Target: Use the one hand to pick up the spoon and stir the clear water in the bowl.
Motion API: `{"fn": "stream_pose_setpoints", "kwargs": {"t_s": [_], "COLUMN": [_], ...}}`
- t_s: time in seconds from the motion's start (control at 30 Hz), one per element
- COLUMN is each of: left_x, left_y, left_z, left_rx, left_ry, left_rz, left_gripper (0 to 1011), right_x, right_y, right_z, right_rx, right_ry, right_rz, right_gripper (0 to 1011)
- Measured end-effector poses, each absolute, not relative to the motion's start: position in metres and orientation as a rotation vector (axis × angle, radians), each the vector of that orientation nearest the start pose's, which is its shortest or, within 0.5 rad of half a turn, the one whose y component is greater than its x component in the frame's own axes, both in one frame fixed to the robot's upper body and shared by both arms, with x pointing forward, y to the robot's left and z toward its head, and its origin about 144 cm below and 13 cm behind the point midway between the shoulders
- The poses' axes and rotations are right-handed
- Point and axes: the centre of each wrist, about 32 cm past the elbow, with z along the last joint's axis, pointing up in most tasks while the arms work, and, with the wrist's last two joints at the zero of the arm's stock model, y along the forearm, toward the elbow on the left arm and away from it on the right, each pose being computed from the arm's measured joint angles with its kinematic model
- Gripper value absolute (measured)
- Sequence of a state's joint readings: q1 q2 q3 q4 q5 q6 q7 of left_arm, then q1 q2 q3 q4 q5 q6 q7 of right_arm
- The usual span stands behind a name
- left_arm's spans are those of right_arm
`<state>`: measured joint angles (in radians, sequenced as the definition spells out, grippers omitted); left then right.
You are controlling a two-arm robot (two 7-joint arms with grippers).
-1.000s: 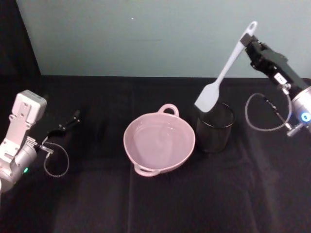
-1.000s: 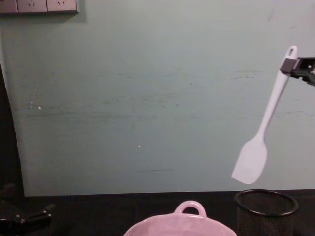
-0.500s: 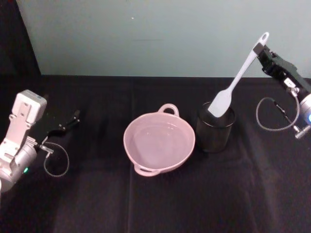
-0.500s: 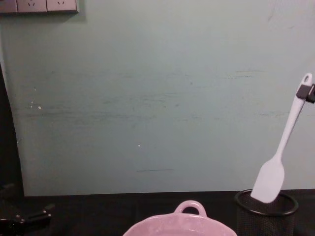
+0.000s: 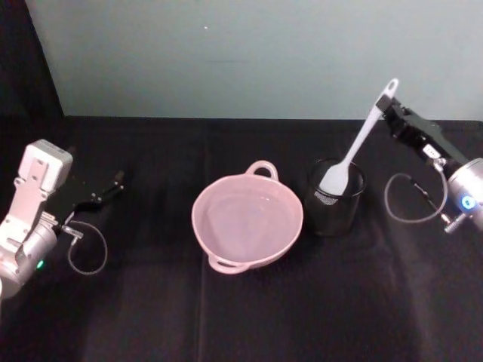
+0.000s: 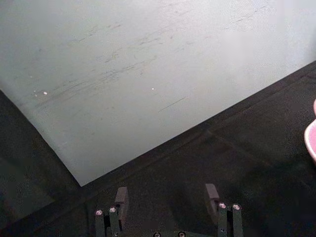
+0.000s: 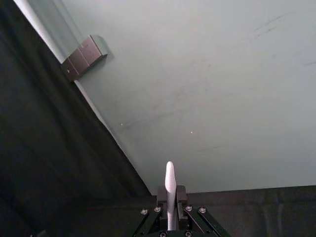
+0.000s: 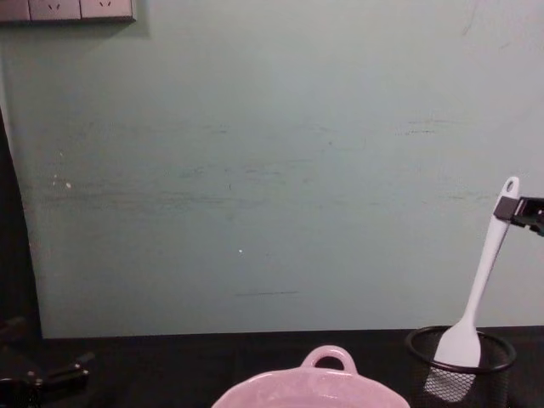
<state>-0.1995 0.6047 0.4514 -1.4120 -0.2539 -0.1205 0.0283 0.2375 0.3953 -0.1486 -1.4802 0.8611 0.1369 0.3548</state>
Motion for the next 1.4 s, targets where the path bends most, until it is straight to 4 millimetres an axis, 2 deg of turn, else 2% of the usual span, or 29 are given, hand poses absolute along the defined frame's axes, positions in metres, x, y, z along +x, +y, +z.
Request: {"fn": "stream_pose_setpoints", "kwargs": {"t_s": [0.6, 1.4], "left_x": [0.489, 0.489], "left_y": [0.310, 0.310], "left_z": [1.140, 1.140], "left_rx": [0.304, 0.304], "left_ry": [-0.285, -0.285], "left_rz": [1.248, 1.248], "left_gripper": [1011, 1011], "right_x": [0.527, 0.531], "right_y": [-0.303, -0.301], "right_z": [1.184, 1.170], "right_rx": [0.293, 0.267], "right_ry": [0.330, 0.322], "right_rz": [-1.041, -1.040], "right_gripper": [112, 112]}}
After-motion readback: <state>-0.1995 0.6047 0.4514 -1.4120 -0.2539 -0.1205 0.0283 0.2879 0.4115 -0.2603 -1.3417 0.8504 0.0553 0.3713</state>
